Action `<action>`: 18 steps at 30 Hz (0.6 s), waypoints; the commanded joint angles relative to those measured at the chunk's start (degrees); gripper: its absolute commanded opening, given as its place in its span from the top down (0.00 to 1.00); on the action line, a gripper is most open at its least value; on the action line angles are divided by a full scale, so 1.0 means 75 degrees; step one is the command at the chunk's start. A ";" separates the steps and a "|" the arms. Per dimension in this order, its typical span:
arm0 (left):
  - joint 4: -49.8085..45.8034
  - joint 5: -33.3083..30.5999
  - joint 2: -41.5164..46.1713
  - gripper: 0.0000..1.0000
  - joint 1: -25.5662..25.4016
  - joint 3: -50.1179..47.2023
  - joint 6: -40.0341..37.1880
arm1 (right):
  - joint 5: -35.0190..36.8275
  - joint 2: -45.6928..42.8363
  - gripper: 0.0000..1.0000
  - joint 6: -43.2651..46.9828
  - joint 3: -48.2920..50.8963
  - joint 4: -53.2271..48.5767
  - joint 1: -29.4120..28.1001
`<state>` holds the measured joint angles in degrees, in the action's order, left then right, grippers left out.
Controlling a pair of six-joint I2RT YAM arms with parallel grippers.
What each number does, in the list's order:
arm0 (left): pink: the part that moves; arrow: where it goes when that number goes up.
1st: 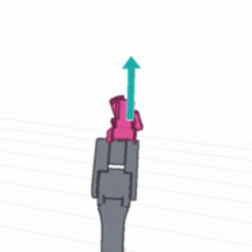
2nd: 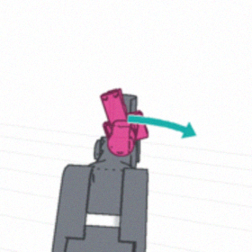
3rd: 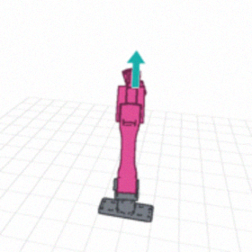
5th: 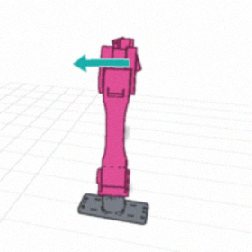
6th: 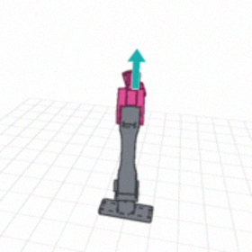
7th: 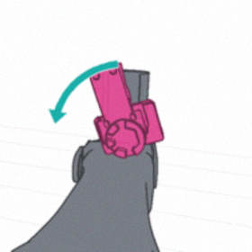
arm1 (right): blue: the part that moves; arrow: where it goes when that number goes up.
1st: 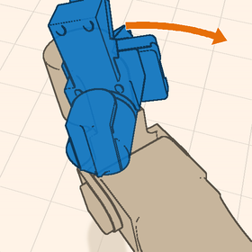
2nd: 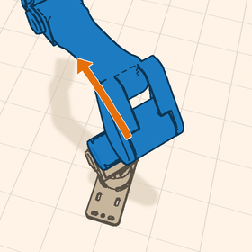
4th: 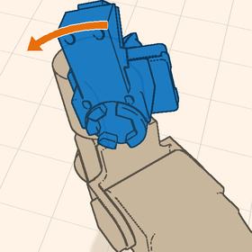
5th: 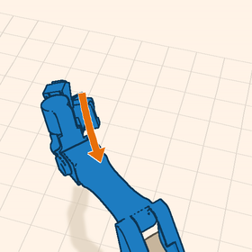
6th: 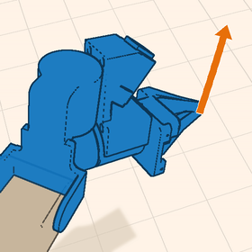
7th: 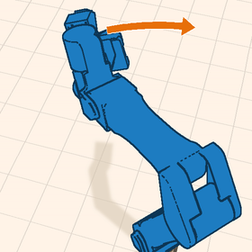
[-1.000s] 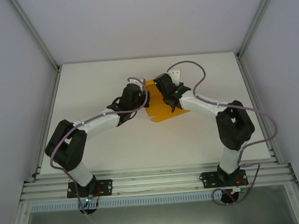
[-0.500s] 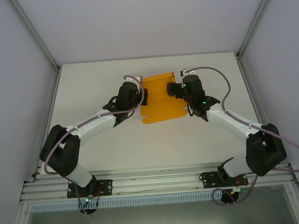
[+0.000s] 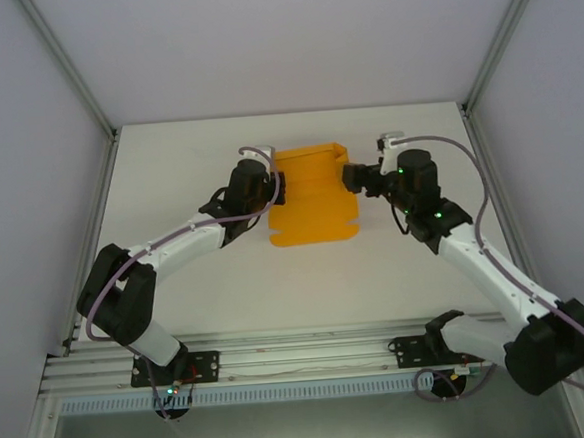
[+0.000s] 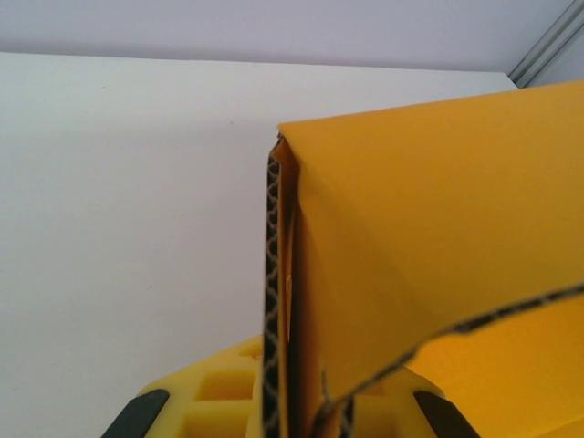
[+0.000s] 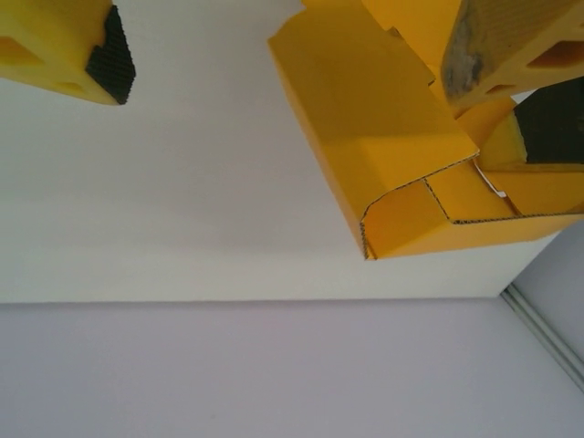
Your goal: Assemble paper box
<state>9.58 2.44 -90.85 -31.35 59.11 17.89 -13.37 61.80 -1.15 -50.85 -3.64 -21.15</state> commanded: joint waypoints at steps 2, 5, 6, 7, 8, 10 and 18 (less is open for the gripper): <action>-0.0062 -0.0068 0.0178 1.00 0.0044 -0.0057 -0.0135 | -0.0178 -0.0725 0.15 0.0001 0.0324 -0.0466 0.0457; -0.0051 0.0035 0.0173 1.00 0.0045 -0.0043 -0.0145 | -0.0710 -0.0669 0.29 -0.0254 0.0221 -0.0873 0.1128; -0.0037 0.0060 0.0175 1.00 0.0044 -0.0043 -0.0161 | -0.1151 -0.0564 0.29 -0.0136 0.0183 -0.0937 0.1263; -0.0030 0.0085 0.0172 1.00 0.0038 -0.0045 -0.0168 | -0.1478 -0.0441 0.29 0.0036 0.0170 -0.0951 0.1328; -0.0027 0.0141 0.0172 1.00 0.0044 -0.0042 -0.0201 | -0.1808 -0.0290 0.29 0.0254 0.0156 -0.0924 0.1337; -0.0013 0.0213 0.0194 1.00 0.0044 -0.0067 -0.0223 | -0.2396 0.0057 0.30 0.0622 0.0060 -0.0872 0.1343; 0.0075 0.0631 0.0248 1.00 0.0044 -0.0112 -0.0322 | -0.3797 0.1143 0.35 0.1467 -0.0633 -0.0932 0.1340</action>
<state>9.61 5.21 -90.85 -31.35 58.98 16.45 -35.70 69.87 6.50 -52.36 -10.50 -11.09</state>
